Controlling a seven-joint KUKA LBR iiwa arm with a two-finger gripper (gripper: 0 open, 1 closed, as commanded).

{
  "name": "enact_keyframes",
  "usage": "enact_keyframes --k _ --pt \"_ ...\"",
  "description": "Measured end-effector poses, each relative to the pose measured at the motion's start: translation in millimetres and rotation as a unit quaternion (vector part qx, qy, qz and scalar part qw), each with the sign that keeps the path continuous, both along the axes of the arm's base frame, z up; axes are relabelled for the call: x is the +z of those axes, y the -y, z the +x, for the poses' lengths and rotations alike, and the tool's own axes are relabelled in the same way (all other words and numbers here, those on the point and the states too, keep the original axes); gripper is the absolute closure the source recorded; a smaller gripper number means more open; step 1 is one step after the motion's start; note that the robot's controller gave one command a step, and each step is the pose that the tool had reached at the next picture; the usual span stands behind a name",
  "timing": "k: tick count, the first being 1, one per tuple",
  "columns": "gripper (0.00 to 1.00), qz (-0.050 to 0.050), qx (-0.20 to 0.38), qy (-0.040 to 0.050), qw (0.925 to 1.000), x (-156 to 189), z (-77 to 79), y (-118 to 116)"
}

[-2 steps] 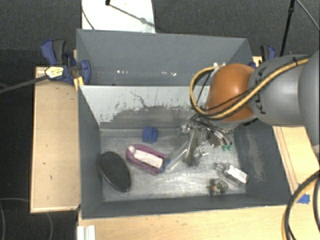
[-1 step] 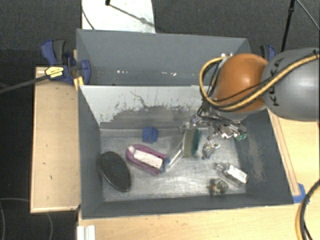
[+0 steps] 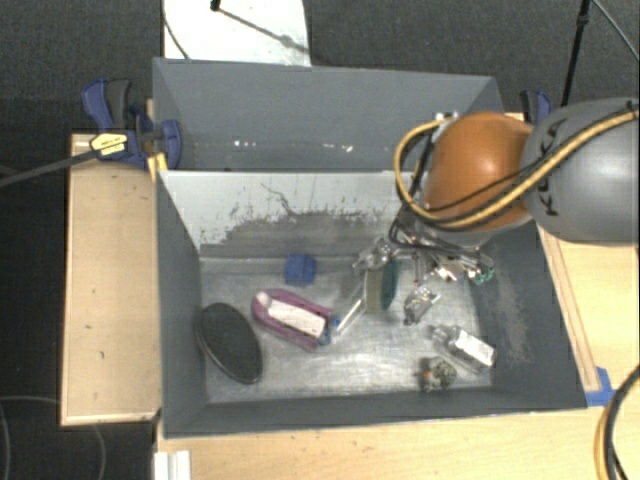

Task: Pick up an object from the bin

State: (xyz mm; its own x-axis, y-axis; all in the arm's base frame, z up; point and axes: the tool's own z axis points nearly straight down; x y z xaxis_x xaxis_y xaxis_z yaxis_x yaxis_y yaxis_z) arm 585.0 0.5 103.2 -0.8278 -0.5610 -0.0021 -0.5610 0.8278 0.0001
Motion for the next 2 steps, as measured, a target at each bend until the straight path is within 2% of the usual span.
enact_keyframes --k 1,2 --pt "0.00 0.000 0.020 0.0008 0.9998 -31.8 6.3 -23.2" --pt "0.00 0.000 0.018 0.0023 0.9998 -30.1 7.9 -23.5"
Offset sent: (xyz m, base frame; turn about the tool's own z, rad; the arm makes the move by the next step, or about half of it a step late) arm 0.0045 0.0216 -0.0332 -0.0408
